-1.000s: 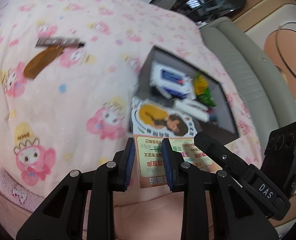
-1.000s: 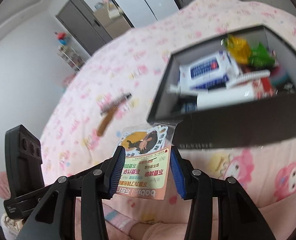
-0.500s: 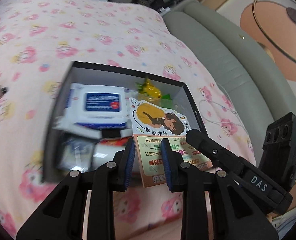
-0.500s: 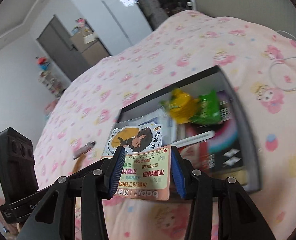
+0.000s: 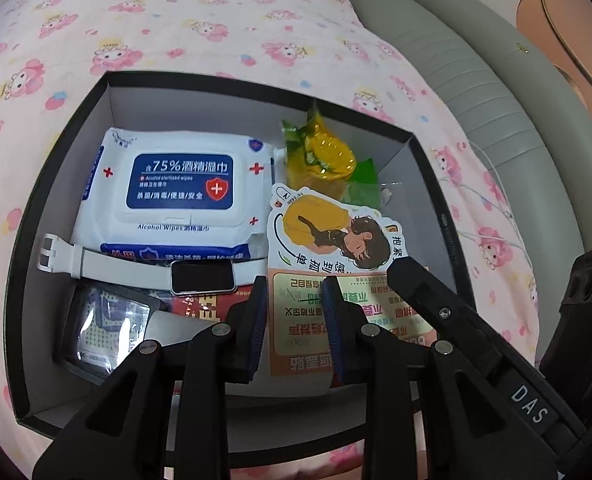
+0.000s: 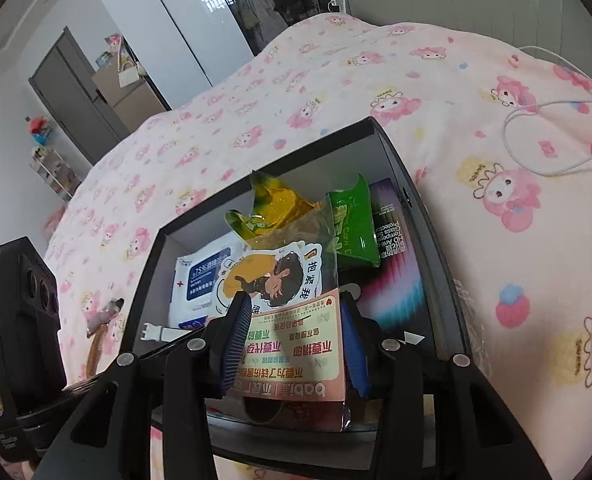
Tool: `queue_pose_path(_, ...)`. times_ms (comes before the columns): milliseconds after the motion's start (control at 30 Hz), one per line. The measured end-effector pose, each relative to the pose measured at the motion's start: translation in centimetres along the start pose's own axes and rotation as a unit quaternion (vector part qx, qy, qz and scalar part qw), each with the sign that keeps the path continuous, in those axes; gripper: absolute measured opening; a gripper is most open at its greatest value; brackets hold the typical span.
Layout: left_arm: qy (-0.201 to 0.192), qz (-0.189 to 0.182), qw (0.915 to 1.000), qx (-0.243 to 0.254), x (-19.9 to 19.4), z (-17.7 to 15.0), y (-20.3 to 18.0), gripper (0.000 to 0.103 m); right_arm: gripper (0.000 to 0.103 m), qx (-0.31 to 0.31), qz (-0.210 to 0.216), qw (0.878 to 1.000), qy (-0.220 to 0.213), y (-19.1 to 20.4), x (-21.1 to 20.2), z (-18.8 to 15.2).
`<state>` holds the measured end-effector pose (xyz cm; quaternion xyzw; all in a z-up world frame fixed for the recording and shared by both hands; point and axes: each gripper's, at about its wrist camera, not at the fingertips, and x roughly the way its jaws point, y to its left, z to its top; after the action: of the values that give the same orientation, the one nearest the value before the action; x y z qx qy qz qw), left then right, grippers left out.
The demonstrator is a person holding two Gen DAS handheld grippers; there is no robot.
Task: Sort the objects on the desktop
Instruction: 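Lower the sticker card into the black box with the right tool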
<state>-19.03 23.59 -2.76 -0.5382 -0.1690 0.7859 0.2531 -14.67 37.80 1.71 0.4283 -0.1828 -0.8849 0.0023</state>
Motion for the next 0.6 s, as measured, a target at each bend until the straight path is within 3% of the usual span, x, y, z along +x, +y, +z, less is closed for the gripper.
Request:
queue_pose_path(133, 0.010, 0.015, 0.9998, 0.010, 0.5, -0.1, -0.2, 0.029, 0.040, -0.004, -0.018, 1.000, -0.012, 0.2, -0.5, -0.1)
queue_pose_path(267, 0.016, 0.027, 0.9992, 0.024, 0.9, -0.2, -0.5, 0.031, 0.040, -0.023, -0.039, 0.997, -0.064, 0.7, -2.4, -0.1)
queue_pose_path(367, 0.004, 0.027, 0.9994, 0.020, 0.6, -0.1, -0.4, 0.031, 0.040, -0.023, -0.017, 0.998, -0.056, 0.7, -2.3, -0.2)
queue_pose_path(500, -0.043, 0.025, 0.9987, 0.013, -0.6, -0.3, -0.1, 0.029, 0.040, 0.001, 0.020, 0.999, -0.033, 0.1, -1.5, -0.2)
queue_pose_path(600, -0.026, 0.024, 0.9993, 0.008, 0.2, -0.3, 0.3, 0.029, 0.040, -0.006, -0.002, 1.000, -0.020, -0.1, -0.9, -0.2)
